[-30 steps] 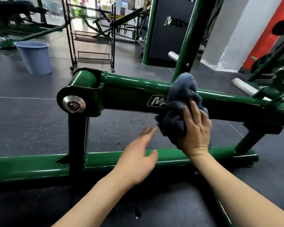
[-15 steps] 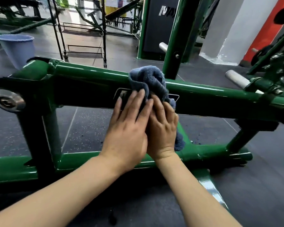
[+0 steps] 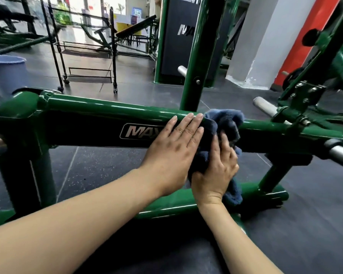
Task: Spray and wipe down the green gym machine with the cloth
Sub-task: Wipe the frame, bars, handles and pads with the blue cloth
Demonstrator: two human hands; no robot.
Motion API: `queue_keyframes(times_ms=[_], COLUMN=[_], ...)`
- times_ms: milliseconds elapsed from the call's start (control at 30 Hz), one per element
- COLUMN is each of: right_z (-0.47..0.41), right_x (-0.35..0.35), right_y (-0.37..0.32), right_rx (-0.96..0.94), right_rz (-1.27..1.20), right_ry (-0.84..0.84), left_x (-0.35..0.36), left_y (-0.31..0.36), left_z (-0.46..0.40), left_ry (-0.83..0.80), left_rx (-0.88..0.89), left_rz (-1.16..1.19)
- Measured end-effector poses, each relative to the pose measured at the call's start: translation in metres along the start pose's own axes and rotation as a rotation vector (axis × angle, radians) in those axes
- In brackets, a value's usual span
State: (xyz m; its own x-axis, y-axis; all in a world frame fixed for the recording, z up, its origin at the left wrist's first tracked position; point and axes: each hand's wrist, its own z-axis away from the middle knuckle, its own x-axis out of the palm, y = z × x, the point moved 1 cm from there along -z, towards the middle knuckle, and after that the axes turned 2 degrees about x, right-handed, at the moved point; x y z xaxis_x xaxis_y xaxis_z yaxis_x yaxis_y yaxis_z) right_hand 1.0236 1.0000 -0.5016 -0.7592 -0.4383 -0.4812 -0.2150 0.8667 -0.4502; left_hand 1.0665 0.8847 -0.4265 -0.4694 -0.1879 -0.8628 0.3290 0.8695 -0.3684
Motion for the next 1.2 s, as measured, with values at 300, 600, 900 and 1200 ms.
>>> queue_keyframes(times_ms=[300, 600, 900, 1200], right_z=[-0.005, -0.012, -0.017, -0.036], right_x=[0.006, -0.005, -0.005, -0.019], right_y=[0.056, 0.056, 0.071, 0.065], right_rx=[-0.115, 0.167, 0.273, 0.254], right_rz=[0.189, 0.146, 0.164, -0.005], right_ry=[-0.019, -0.061, -0.169, -0.005], left_x=[0.013, 0.036, 0.059, 0.066], left_y=[0.031, 0.04, 0.058, 0.054], left_z=[-0.052, -0.069, -0.073, -0.08], left_ry=[0.062, 0.274, 0.346, 0.65], left_rx=[-0.016, -0.106, -0.153, -0.139], left_rz=[0.019, -0.093, -0.204, -0.006])
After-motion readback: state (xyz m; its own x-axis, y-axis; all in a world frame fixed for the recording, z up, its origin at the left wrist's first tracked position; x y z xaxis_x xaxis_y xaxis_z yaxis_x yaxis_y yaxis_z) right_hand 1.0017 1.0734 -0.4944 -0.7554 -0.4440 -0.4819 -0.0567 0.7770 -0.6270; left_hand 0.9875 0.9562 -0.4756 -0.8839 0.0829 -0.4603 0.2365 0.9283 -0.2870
